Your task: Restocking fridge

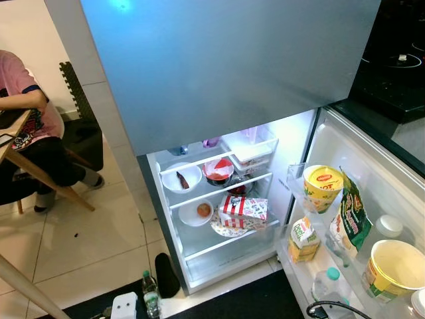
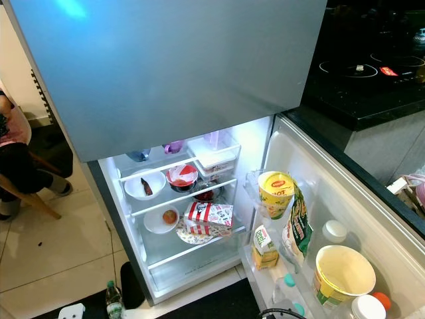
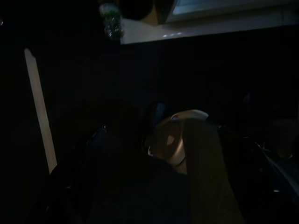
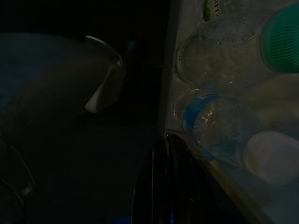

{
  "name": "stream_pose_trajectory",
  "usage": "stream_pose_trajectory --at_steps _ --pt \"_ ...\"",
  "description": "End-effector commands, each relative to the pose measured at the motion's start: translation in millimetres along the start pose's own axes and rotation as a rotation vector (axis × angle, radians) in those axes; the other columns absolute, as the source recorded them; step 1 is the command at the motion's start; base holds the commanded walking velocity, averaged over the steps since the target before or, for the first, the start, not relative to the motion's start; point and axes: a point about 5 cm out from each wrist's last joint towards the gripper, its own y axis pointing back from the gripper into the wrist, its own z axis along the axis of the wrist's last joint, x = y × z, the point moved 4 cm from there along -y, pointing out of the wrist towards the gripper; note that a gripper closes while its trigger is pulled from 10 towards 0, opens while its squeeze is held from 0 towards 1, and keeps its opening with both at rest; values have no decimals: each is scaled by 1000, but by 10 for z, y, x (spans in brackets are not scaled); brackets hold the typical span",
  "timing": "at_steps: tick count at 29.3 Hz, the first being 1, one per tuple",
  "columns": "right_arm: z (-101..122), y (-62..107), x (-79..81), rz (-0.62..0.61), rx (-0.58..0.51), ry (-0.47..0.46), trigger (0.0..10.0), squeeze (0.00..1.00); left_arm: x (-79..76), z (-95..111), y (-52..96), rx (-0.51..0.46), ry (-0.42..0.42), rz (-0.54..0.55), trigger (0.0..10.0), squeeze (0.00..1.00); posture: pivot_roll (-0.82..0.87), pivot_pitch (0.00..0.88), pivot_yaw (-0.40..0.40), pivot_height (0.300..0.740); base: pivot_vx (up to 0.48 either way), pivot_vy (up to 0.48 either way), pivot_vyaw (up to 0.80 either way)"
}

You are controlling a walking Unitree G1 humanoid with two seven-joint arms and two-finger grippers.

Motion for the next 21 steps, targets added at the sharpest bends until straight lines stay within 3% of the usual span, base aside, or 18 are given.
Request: stream_pose_trajectory --at_steps 1,21 --pt "59 0 4 3 -19 12 10000 0 -34 -36 -5 14 8 -5 10000 0 -45 0 -14 740 -300 0 0" --pt "32 -2 24 18 -8 30 10000 0 -46 -14 -11 9 19 -10 10000 0 -48 0 -7 740 -313 0 0"
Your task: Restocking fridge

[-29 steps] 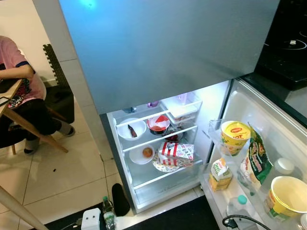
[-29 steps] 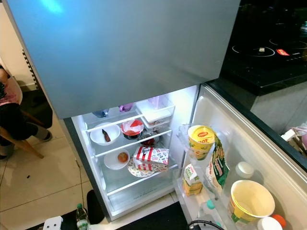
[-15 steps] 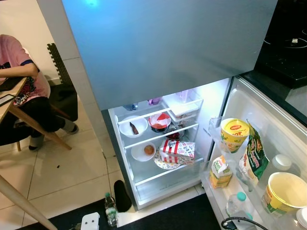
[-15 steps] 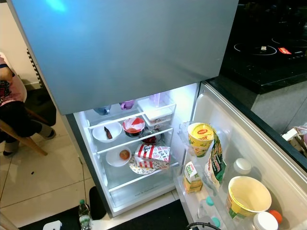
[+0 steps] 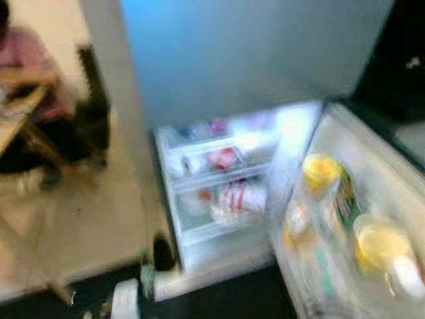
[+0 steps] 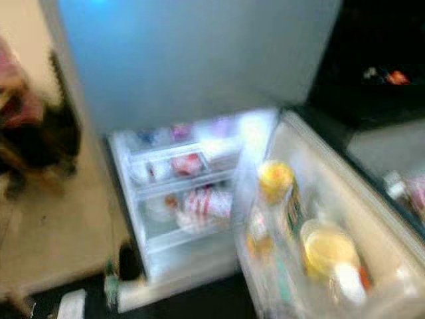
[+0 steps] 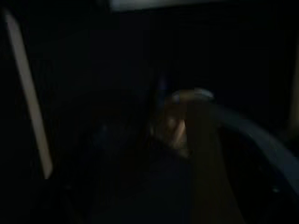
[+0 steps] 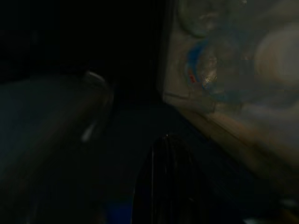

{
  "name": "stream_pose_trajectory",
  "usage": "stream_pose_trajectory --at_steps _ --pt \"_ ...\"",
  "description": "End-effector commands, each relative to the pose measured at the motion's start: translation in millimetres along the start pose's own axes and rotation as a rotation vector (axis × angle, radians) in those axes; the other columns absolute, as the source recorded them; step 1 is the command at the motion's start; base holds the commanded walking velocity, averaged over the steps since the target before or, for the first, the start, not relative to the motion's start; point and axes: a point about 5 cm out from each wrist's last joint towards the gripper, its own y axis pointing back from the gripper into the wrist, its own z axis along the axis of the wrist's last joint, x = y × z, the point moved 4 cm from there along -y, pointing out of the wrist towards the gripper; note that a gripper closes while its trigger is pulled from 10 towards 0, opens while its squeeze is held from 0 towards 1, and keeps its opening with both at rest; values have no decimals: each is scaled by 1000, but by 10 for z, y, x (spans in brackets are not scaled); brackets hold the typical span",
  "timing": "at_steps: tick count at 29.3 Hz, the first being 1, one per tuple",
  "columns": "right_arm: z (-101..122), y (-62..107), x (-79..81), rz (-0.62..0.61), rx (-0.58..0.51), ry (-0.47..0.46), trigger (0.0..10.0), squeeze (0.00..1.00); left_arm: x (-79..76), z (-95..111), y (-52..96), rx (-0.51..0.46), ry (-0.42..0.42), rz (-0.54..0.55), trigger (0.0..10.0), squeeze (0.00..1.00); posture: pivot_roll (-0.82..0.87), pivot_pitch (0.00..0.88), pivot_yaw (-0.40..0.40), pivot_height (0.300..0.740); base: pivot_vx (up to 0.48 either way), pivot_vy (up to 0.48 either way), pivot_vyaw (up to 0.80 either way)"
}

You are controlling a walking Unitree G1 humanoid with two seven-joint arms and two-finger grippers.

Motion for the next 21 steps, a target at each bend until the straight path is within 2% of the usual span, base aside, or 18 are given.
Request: stream_pose_trajectory --at_steps 1,21 --pt "99 7 -30 -6 -27 6 10000 0 49 -25 14 7 0 13 10000 0 -48 0 -7 740 -319 0 0" --pt "45 5 -20 0 -13 2 10000 0 40 -19 12 10 -3 5 10000 0 -56 0 1 740 -314 0 0"
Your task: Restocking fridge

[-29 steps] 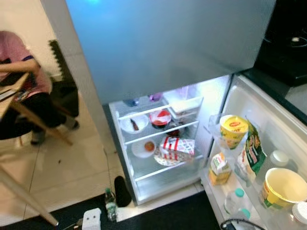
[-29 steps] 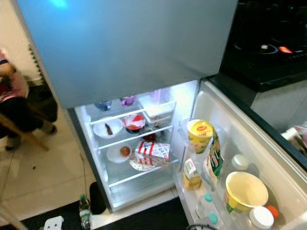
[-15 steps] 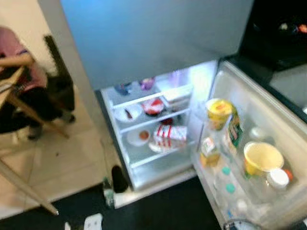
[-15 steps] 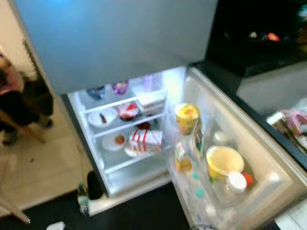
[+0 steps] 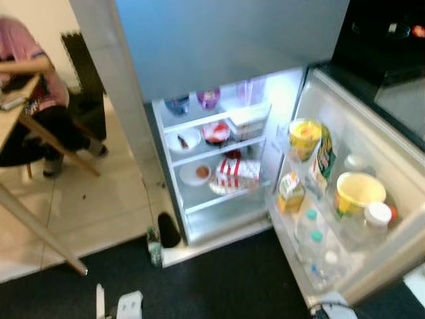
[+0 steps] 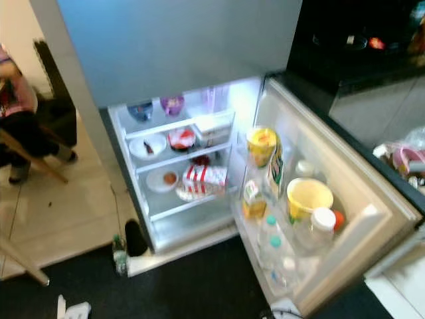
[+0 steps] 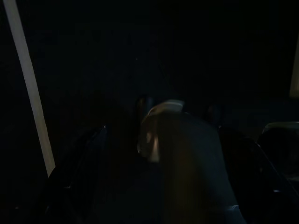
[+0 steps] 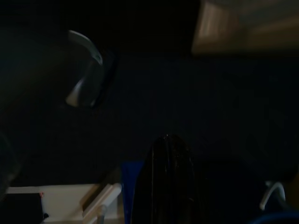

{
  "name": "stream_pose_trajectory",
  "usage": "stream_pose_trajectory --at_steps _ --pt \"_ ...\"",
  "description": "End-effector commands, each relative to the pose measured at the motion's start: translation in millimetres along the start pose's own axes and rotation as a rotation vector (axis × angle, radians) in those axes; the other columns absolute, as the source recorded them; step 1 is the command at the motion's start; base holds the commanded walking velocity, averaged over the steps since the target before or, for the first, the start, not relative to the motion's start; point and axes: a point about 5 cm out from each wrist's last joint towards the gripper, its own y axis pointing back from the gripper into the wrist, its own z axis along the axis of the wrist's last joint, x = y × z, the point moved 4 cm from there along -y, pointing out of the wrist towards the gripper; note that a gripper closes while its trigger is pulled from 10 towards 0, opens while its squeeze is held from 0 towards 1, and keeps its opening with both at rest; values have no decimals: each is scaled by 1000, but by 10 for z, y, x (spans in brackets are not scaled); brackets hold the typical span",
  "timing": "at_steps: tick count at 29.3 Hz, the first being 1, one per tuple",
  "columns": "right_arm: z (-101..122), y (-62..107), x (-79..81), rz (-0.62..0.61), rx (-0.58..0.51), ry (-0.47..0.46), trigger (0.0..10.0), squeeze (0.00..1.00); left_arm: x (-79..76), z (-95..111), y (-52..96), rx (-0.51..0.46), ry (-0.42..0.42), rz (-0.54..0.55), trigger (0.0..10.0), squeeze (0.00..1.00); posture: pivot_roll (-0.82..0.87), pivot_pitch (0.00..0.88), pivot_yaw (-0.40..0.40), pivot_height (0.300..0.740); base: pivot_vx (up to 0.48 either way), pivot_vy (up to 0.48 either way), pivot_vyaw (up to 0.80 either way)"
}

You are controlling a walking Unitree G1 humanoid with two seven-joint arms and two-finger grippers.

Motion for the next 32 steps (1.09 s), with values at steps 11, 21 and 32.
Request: stream_pose_trajectory --at_steps 11,21,32 --pt "-38 -9 48 10 17 5 10000 0 67 -52 24 18 -34 13 10000 0 -56 0 4 740 -82 0 -693" --pt "48 -11 24 -20 -7 -29 10000 0 79 -83 31 40 -55 5 10000 0 -53 0 4 740 0 -192 -304" --pt "94 49 -275 -158 -59 -111 10000 0 89 -131 39 49 -30 16 10000 0 -50 0 2 740 0 -156 0"
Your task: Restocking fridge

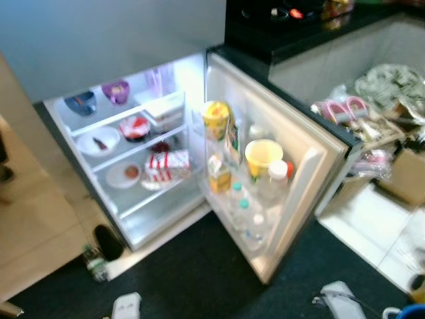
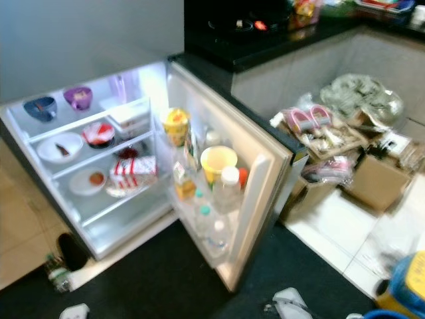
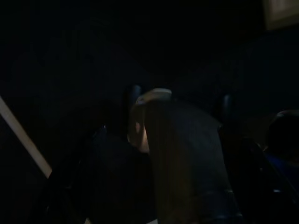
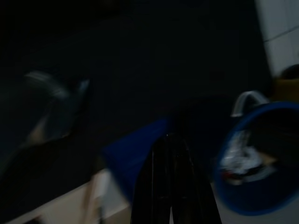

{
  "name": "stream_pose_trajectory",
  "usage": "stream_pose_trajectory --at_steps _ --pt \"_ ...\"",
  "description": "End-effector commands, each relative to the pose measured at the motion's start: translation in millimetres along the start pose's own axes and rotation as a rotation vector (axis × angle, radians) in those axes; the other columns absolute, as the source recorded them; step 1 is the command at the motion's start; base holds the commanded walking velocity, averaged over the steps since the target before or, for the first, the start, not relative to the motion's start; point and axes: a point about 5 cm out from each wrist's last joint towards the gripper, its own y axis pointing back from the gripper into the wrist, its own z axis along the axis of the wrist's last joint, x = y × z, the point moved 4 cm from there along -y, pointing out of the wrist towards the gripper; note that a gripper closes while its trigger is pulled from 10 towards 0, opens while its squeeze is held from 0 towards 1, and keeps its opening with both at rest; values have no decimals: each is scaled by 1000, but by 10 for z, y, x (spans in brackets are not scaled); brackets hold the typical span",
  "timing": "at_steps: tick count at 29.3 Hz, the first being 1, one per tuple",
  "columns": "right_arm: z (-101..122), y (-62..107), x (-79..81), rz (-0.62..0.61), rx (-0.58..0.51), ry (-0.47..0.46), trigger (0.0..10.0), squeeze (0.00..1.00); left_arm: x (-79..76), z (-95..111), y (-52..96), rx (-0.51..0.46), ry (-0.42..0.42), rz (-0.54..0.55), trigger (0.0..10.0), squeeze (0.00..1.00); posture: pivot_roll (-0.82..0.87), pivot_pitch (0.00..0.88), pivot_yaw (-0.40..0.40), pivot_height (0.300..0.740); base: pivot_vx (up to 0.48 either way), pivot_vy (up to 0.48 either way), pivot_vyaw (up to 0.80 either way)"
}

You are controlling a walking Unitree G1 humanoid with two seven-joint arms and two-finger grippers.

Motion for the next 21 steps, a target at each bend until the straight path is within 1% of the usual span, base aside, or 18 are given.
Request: stream_pose_trajectory --at_steps 1,2,3,4,6,7,8,9,11,12,13,14,15,16,18,19,20,21 --pt "-46 3 -24 -25 -6 -31 10000 0 47 -10 11 7 -4 12 10000 0 -50 0 2 740 0 0 0" --pt "-46 3 -24 -25 -6 -31 10000 0 47 -10 11 7 -4 12 10000 0 -50 0 2 740 0 0 0" --pt "6 17 -149 -73 -29 -52 10000 0 45 -7 11 6 -4 11 10000 0 -50 0 2 740 0 0 0" --pt "163 50 -357 -142 -86 -119 10000 0 44 -3 10 5 -6 10 10000 0 -50 0 2 740 0 0 0" --pt "163 50 -357 -142 -86 -119 10000 0 44 -3 10 5 -6 10 10000 0 -50 0 2 740 0 0 0" --pt "323 93 -532 -193 -146 -192 10000 0 44 2 9 5 -6 9 10000 0 -50 0 2 740 0 0 0" --pt "323 93 -532 -193 -146 -192 10000 0 44 2 9 5 -6 9 10000 0 -50 0 2 740 0 0 0" --pt "606 174 -751 -235 -250 -298 0 0 47 7 10 4 -7 10 10000 0 -47 0 3 740 0 0 0" --pt "606 174 -751 -235 -250 -298 0 0 47 7 10 4 -7 10 10000 0 -47 0 3 740 0 0 0" --pt "906 284 -950 -251 -368 -417 0 0 52 11 10 2 -7 12 10000 0 -47 0 3 740 0 0 0" --pt "906 284 -950 -251 -368 -417 0 0 52 11 10 2 -7 12 10000 0 -47 0 3 740 0 0 0" --pt "1501 547 -1190 -173 -617 -611 0 0 62 9 12 3 -7 16 10000 0 -45 0 0 740 0 0 0" --pt "1719 649 -1206 -102 -711 -662 10000 0 65 6 13 4 -7 19 10000 0 -43 0 -3 740 0 0 0" --pt "1719 649 -1206 -102 -711 -662 10000 0 65 6 13 4 -7 19 10000 0 -43 0 -3 740 0 0 0" --pt "1980 775 -1168 10 -827 -707 10000 0 68 2 14 5 -5 21 10000 0 -41 0 -5 740 0 0 0" --pt "1980 775 -1168 10 -827 -707 10000 0 68 2 14 5 -5 21 10000 0 -41 0 -5 740 0 0 0" --pt "2098 838 -1138 67 -881 -724 10000 0 68 1 14 5 -5 21 10000 0 -41 0 -5 740 0 0 0" --pt "2268 947 -1094 152 -963 -727 10000 0 67 3 13 4 -3 21 10000 0 -40 0 -8 740 0 0 0"
